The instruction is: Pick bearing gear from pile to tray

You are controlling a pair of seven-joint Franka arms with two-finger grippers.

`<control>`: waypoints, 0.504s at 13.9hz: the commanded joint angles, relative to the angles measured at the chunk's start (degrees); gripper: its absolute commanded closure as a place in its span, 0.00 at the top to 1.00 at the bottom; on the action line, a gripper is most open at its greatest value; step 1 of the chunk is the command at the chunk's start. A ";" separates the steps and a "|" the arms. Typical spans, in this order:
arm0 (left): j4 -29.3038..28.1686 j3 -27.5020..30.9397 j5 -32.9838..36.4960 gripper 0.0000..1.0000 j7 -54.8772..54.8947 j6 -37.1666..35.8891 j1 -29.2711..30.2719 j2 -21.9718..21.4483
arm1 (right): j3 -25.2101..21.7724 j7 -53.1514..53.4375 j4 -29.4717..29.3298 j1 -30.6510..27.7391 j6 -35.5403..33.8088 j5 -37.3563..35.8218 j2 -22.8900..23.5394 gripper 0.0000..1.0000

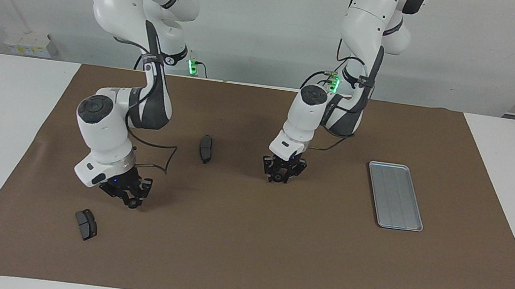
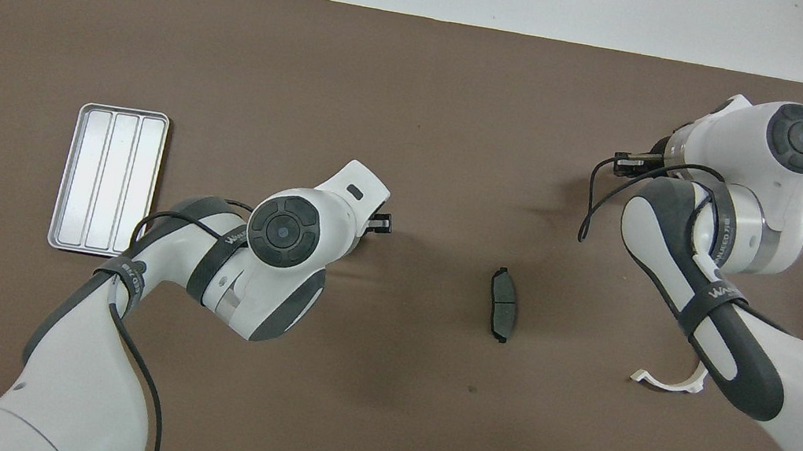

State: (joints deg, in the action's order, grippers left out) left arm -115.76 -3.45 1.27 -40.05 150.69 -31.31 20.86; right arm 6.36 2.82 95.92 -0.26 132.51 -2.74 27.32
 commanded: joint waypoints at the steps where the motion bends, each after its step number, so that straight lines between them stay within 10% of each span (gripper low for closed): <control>1: -2.02 0.99 -0.30 0.46 0.15 -1.71 -1.64 -1.96 | 0.15 4.54 0.40 3.15 -1.56 0.64 -1.91 0.00; 7: -2.45 0.99 -0.22 0.40 0.24 -2.86 -2.09 -2.32 | 0.06 15.09 0.32 9.48 -5.68 -0.07 -4.90 0.00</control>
State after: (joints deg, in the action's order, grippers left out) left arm -115.96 -3.46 1.27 -39.99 148.71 -32.19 20.31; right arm 6.42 15.04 95.90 7.97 128.94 -2.74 24.16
